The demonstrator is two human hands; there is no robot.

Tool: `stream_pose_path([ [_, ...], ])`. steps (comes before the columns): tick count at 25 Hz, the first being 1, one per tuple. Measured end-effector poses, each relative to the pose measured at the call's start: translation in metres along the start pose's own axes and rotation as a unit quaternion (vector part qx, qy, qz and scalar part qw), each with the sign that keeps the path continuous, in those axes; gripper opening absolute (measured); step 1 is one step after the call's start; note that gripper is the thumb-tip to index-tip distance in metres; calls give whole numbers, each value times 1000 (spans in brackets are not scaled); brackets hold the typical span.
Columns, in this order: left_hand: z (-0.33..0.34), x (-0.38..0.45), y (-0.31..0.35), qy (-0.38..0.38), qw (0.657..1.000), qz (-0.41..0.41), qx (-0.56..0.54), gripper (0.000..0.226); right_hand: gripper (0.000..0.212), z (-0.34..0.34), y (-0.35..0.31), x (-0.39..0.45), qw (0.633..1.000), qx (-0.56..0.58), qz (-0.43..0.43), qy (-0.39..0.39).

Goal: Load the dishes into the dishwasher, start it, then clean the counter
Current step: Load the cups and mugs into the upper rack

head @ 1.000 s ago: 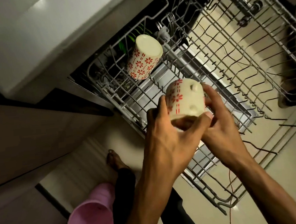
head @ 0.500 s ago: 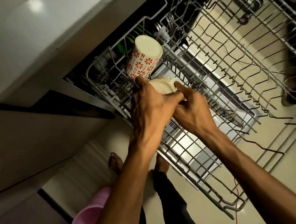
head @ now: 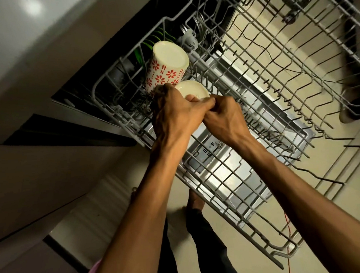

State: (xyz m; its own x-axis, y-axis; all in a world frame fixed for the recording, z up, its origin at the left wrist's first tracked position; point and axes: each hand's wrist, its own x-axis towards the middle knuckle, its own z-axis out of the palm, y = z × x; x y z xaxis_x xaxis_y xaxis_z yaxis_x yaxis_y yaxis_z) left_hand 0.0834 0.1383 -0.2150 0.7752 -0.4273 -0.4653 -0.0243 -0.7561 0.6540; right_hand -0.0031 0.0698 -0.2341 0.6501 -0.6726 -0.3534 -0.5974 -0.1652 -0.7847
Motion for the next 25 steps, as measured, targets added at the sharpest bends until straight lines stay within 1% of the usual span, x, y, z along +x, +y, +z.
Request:
stream_pose_path([
  [4, 7, 6, -3, -1, 1000, 4, 5, 81, 42, -5, 9, 10, 999, -12, 22, -34],
  [5, 7, 8, -4, -8, 1000, 3, -9, 75, 44, -6, 9, 12, 999, -19, 25, -40],
  [8, 3, 11, -11, -34, 996, 1, -77, 46, 47, -11, 9, 17, 997, -24, 49, -55],
  [10, -2, 10, -16, -58, 994, -4, -97, 38, 51, -13, 8, 19, 996, -18, 56, -67],
  [13, -7, 10, -27, -67, 993, -6, -99, 40, 51, -14, 8, 18, 997, -11, 34, -65],
  [16, -3, 10, -34, -77, 987, -7, -138, 40, 46, -14, 10, 18, 998, 14, 26, -48],
  [20, 7, 9, -26, -40, 982, 25, -181, 37, 44, -17, 13, 31, 995, 65, 68, -32],
  [22, 10, 9, -23, -28, 981, 33, -189, 33, 44, -18, 13, 33, 995, 70, 71, -29],
  [25, 11, 9, -31, -28, 981, 19, -192, 39, 42, -15, 9, 28, 997, 51, 49, -27],
])
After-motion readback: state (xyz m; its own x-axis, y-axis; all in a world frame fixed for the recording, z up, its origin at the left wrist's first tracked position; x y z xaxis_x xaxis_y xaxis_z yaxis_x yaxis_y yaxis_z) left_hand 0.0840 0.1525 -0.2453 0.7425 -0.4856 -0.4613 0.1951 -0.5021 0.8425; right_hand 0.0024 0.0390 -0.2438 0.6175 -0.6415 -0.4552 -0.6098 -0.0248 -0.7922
